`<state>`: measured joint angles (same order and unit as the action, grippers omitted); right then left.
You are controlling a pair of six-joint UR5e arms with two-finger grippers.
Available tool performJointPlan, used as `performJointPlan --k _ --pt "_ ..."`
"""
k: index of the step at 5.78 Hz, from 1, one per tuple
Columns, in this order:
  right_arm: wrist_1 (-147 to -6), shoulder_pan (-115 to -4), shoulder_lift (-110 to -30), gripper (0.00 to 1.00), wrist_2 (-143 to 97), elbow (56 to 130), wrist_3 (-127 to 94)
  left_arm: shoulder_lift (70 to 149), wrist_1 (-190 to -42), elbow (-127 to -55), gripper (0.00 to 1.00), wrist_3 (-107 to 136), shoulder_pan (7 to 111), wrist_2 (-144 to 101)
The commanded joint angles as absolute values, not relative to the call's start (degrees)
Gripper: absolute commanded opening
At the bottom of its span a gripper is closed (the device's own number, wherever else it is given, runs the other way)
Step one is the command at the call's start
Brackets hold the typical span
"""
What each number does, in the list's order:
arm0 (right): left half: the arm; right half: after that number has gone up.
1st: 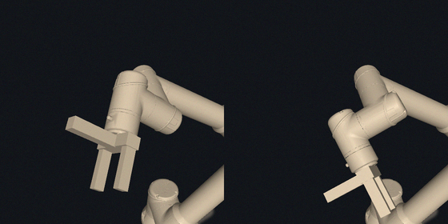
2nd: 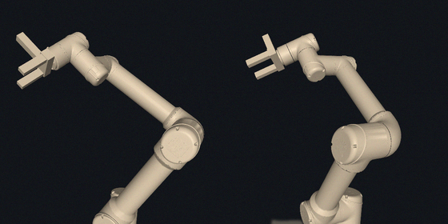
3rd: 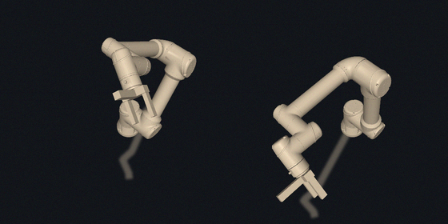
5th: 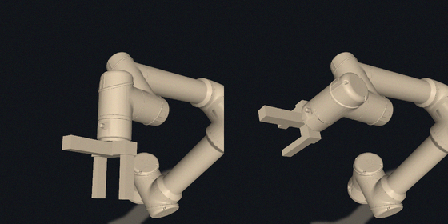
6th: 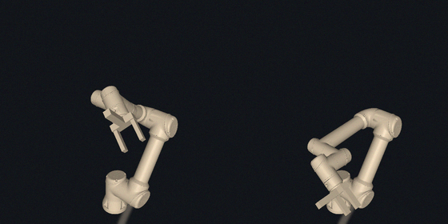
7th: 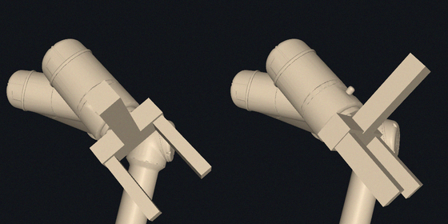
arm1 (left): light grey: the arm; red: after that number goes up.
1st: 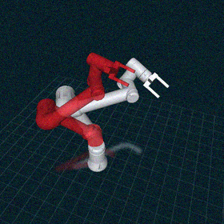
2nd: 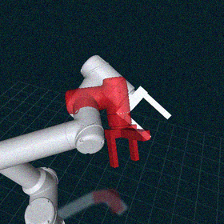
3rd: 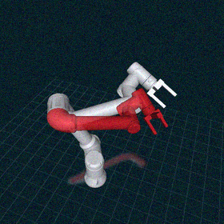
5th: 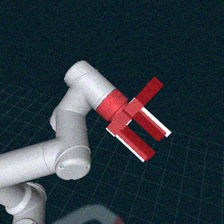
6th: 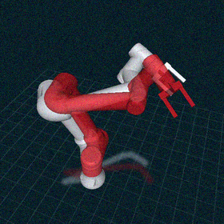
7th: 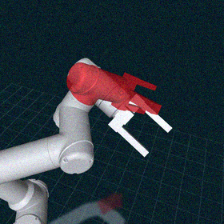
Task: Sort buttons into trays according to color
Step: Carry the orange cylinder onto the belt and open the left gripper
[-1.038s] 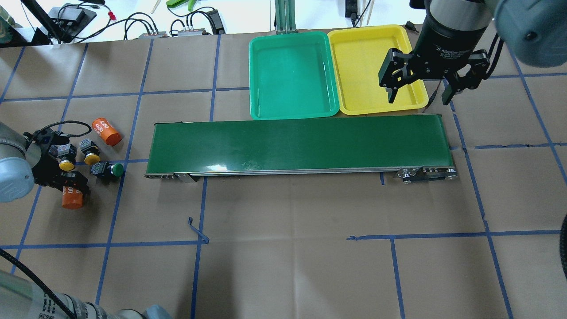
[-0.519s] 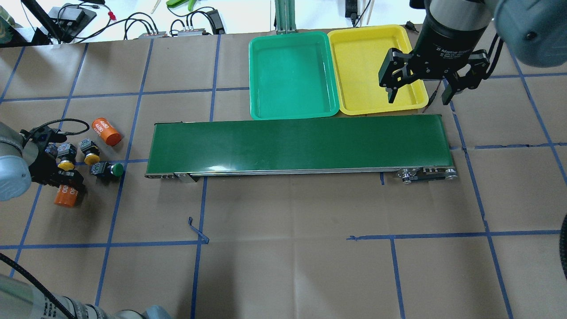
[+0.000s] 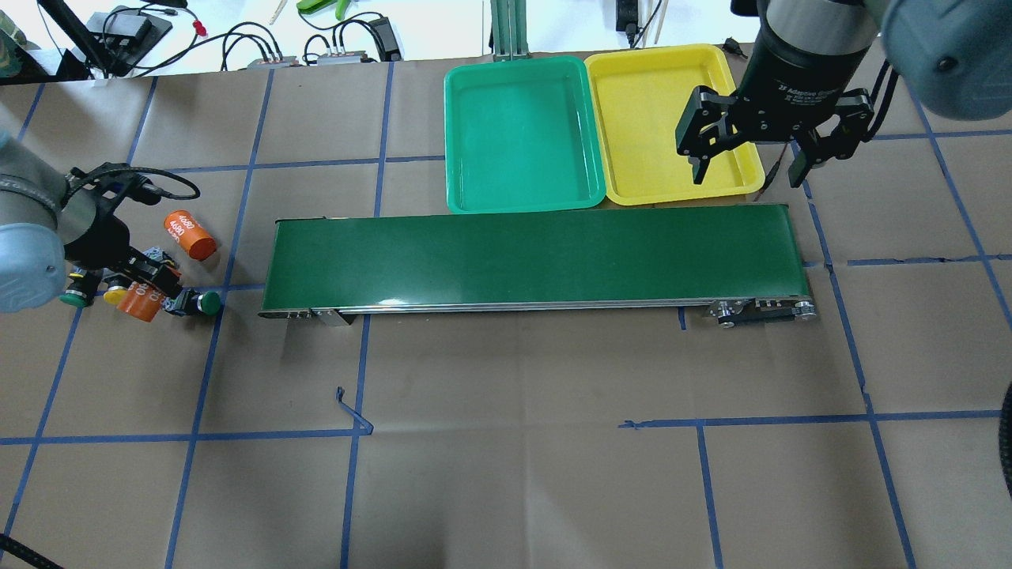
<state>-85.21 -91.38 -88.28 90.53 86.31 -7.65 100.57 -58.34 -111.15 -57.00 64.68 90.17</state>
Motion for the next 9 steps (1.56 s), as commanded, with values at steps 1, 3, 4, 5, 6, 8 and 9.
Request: performJointPlan --k 1,3,4,5,6,8,9 --pt "-85.3 -91.3 -88.2 1.00 90.5 86.3 -7.6 99.3 -59.1 -110.0 0.00 -67.3 76.1 90.5" --pt "-85.3 -91.3 -88.2 1.00 90.5 86.3 -7.6 100.7 -59.9 -109.9 0.00 -72.5 85.8 93.9" --pt "-85.3 -91.3 -88.3 1.00 90.5 86.3 -7.6 100.5 -59.0 -109.8 0.00 -80.0 87.9 93.9" --pt "-85.3 -91.3 -88.3 1.00 90.5 86.3 -7.6 101.8 -57.7 -109.9 0.01 -85.6 87.8 93.8" --pt "-85.3 -91.3 -88.3 1.00 90.5 86.3 -7.6 103.8 -55.1 -109.9 0.03 -85.7 87.9 94.0" --pt "-85.3 -91.3 -88.3 1.00 90.5 86.3 -7.6 107.1 -53.2 -109.9 0.27 -85.9 88.2 93.9" --pt "-85.3 -91.3 -88.3 1.00 90.5 86.3 -7.6 106.5 -54.1 -109.8 0.98 -85.4 88.3 94.0"
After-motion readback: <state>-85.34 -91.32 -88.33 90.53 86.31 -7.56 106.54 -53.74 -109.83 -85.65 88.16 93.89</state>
